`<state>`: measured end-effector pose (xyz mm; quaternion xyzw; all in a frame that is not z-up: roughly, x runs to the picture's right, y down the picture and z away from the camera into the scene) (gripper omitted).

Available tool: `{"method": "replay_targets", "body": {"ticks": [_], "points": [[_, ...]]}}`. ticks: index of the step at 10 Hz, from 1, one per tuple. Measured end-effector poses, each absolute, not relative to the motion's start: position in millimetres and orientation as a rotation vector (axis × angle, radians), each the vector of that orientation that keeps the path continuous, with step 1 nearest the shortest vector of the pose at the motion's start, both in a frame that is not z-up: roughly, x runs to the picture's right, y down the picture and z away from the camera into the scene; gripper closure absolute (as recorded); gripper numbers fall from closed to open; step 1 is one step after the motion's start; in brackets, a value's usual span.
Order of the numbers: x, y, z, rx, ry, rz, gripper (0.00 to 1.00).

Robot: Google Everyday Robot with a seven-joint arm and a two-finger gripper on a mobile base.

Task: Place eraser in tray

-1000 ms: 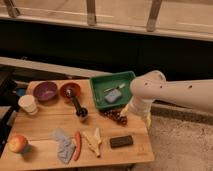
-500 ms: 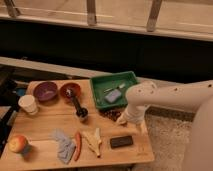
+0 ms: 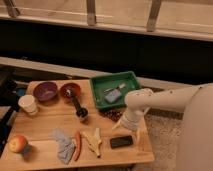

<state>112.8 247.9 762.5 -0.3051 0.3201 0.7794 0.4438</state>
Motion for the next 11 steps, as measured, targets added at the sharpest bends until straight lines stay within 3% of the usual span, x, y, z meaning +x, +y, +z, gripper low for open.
{"method": "replay_targets", "body": {"ticks": [7,11], "points": [[115.5,287.6,791.7,-0.859,0.905,1.945,0.22],[115.2,280.1,785.0,-0.877,0.862,1.963,0.58]]}}
